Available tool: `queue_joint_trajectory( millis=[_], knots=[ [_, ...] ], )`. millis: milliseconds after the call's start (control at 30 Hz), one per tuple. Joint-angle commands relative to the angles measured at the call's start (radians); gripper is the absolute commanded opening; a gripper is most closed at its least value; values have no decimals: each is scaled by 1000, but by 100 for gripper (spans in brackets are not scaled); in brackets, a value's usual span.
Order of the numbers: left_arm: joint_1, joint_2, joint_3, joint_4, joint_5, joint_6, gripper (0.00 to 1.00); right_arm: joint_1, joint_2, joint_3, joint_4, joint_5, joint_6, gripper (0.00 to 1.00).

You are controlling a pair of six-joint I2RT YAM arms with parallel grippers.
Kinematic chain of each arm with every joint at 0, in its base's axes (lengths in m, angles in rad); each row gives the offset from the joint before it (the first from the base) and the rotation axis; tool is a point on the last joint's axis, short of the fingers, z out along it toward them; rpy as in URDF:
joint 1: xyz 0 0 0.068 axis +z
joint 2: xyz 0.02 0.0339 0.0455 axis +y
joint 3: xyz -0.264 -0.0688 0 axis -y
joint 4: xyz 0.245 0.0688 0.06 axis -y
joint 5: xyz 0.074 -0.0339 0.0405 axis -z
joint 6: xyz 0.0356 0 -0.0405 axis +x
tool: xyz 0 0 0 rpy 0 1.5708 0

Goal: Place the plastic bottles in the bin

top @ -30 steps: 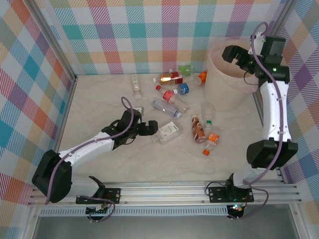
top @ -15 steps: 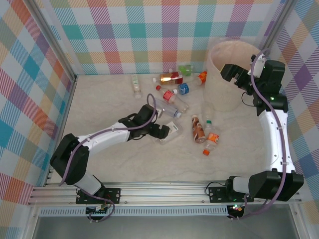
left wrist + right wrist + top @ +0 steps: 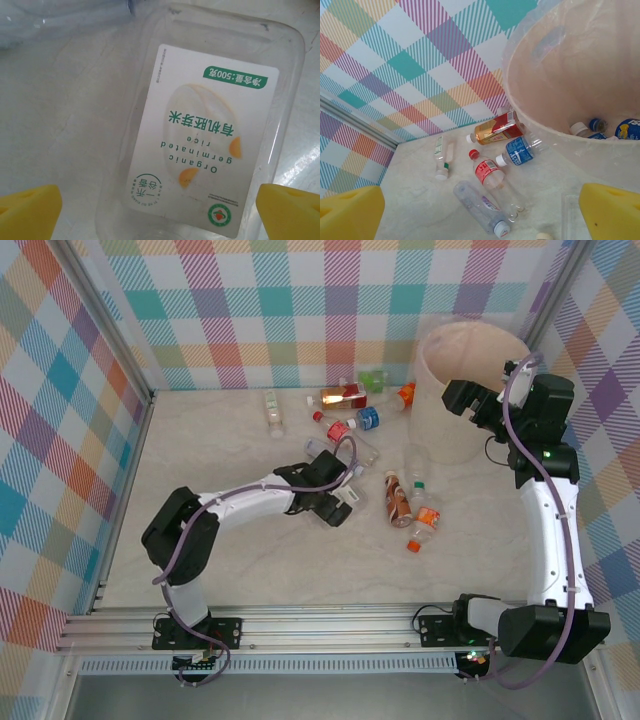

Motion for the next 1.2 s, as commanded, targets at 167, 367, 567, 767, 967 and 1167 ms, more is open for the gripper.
queue_joint_trajectory(
  millis=[167,367,567,767,967,1167],
  knots=[
    [-19,75,4,-88,-21,76,97,4,-16,3,24,-21,-29,100],
    [9,-28,-36,-35,157,42,100,5,-14,9,11,-18,-36,100],
    [18,-8,-9,-82,120,56,100,4,-18,26,-1,-29,-32,100],
    [36,0,-23,-64,155,48,100,4,-54,77,-52,-24,-66,100],
    [121,-85,-61,17,272,-37,100,4,-93,76,-72,-21,-53,100],
    [130,-134,-73,-18,316,-37,100,4,-130,45,-49,-106,9,100]
  ],
)
